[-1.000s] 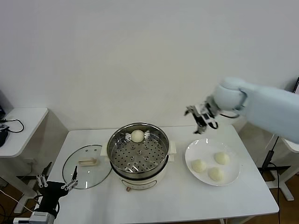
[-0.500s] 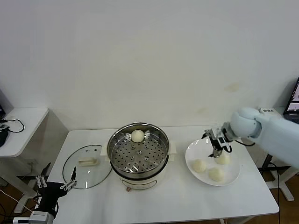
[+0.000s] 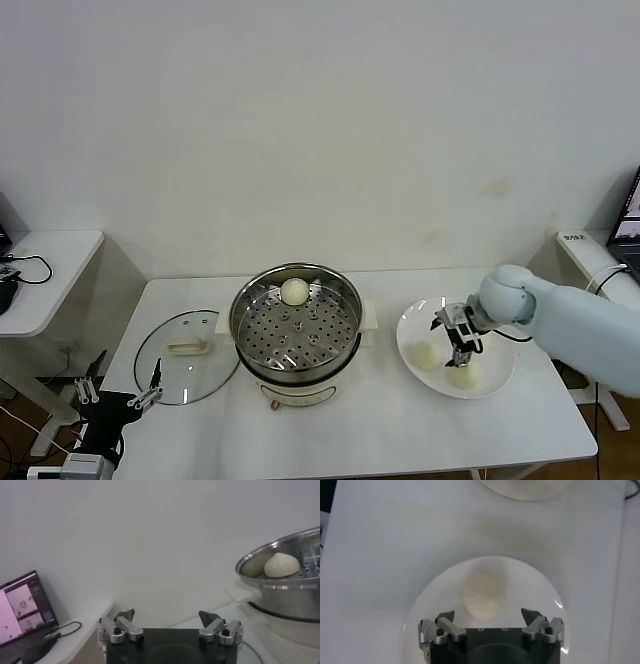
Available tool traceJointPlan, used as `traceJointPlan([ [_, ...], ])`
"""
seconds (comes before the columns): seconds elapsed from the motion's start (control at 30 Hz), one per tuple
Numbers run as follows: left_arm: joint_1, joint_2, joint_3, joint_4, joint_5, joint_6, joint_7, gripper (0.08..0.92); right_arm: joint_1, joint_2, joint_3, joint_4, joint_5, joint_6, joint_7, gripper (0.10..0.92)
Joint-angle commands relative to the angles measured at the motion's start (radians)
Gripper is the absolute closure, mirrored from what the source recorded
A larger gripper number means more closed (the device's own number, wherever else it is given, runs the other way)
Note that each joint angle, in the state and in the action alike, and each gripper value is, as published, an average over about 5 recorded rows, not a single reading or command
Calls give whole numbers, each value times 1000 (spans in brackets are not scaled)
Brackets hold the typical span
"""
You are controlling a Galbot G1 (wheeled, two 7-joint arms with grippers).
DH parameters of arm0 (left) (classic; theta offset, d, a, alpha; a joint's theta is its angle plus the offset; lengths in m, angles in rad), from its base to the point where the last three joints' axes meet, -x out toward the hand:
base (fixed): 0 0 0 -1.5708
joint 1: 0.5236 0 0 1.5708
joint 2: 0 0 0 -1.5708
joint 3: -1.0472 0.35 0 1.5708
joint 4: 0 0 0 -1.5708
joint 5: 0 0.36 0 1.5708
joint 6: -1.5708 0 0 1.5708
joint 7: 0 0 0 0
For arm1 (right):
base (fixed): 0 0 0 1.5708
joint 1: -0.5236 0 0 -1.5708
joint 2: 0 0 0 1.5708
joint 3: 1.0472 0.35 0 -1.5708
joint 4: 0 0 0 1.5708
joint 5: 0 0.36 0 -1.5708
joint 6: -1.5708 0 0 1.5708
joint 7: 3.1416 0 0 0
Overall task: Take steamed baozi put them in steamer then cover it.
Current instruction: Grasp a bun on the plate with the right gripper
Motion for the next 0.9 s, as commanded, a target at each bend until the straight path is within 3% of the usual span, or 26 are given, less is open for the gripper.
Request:
traceJointPlan([
  [0.03, -1, -1, -2, 4, 1, 0, 1, 177, -78, 65, 40, -74, -27, 13, 1, 203],
  [0.53, -2, -4, -7, 13, 0, 0, 1, 177, -81, 128, 49, -150, -46, 2, 3, 214],
  [0.9, -2, -6, -7, 11, 0, 0, 1, 177, -80, 132, 55, -158, -44, -3, -10, 340],
])
